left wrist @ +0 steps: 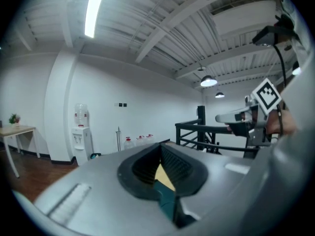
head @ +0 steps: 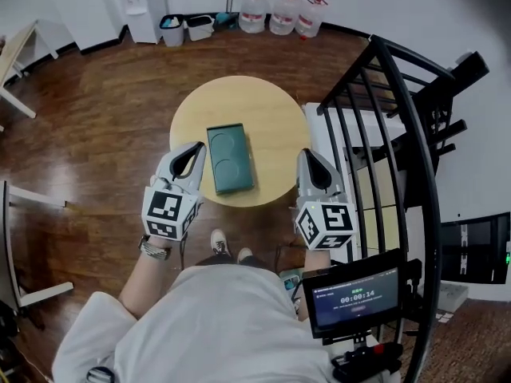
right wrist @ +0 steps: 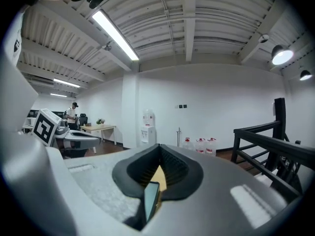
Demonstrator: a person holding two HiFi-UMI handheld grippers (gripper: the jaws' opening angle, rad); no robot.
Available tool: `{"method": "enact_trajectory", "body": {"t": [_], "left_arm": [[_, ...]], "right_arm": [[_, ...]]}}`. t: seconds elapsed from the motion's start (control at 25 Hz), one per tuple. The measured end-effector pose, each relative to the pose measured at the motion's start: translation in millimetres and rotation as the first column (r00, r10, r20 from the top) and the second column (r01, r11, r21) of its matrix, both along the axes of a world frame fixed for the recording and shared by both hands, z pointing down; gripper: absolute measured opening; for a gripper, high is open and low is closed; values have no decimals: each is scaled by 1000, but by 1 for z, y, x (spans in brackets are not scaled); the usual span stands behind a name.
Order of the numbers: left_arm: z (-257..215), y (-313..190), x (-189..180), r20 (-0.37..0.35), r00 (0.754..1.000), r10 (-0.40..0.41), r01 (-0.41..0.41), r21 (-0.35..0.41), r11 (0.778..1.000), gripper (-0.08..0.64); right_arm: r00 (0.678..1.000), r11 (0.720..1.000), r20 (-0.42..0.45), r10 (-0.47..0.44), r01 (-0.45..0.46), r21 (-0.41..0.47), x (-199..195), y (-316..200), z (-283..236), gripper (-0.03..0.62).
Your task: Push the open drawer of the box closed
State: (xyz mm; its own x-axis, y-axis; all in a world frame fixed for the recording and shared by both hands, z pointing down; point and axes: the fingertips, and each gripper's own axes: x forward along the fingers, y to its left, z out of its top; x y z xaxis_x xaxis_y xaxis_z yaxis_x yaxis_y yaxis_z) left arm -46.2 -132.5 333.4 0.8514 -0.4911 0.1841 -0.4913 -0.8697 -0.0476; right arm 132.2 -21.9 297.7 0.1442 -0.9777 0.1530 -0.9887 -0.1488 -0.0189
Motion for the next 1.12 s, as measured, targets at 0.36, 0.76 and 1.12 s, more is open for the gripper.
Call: {"method": "enact_trajectory", "body": {"t": [0.36,0.76,1.12], "left_arm": [[16,73,-14,-17,999,-32,31,-18,999,8],[36,230,19,25,1000,-5,4,59,998,8],[49,352,14,27,998,-53,53,9,999,8]], "right_arm": [[1000,1000,11,-10,10,14,-7,76,12,3],[994,994,-22,-103,104,36,-5,224,36,3],[978,978,0,-208,208,24,-18,332,46,3]]}}
